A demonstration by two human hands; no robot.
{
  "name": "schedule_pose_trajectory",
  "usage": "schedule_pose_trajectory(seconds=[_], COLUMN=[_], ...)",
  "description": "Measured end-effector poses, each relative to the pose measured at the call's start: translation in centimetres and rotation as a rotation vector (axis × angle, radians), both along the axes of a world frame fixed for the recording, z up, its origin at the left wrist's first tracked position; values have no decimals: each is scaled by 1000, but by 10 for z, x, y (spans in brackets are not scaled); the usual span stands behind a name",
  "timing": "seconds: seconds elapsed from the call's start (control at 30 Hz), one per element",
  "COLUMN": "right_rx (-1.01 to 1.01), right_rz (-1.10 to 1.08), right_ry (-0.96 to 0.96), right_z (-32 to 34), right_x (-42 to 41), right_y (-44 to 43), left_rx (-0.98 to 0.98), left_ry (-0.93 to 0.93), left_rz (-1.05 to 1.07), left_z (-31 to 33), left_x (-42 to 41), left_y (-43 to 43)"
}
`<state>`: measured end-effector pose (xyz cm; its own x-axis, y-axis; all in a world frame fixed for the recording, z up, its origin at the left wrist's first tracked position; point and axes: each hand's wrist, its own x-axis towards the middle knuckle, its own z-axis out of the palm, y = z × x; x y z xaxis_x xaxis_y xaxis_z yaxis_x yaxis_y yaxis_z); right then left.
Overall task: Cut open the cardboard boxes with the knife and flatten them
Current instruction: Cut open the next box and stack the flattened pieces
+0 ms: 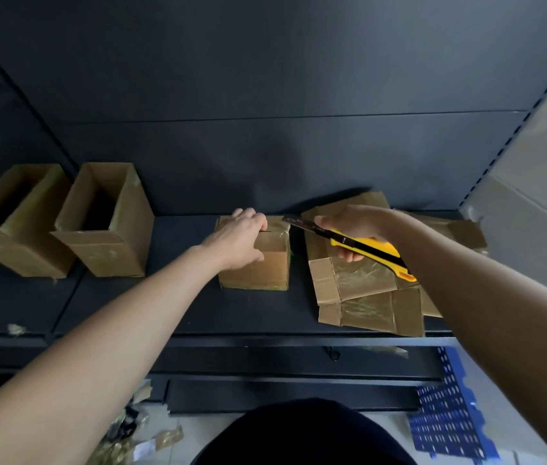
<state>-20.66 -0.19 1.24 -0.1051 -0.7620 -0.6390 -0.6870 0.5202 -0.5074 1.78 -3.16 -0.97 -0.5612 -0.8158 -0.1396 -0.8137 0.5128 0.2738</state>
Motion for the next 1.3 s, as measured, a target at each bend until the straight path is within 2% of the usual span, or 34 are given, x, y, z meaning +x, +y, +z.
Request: schedule_pose_trajectory(seconds=[0.17, 0.37, 0.57, 0.87, 1.07, 1.23, 1.3], right_rx=[39, -26, 8, -167, -144, -317, -301], right_rz=[5, 90, 180, 370, 411, 484, 493], right_ry=[23, 39, 56, 360, 328, 534, 525], right_z=[-13, -17, -14, -2, -3, -1, -2], right_x=[0, -5, -18, 4, 5, 21, 25], right_y=[-1, -3, 0, -4, -1, -2, -4], left_rx=[43, 211, 273, 257, 249, 242, 247], left_ry=[-20, -137, -222, -305, -306, -306, -304], left_rz=[14, 48, -24, -141, -153, -157, -158], left_z=[0, 8, 15, 20, 16, 14, 15], left_x=[0, -5, -13, -11, -7, -7, -7], left_y=[-1, -11, -17, -29, -33, -33, -33])
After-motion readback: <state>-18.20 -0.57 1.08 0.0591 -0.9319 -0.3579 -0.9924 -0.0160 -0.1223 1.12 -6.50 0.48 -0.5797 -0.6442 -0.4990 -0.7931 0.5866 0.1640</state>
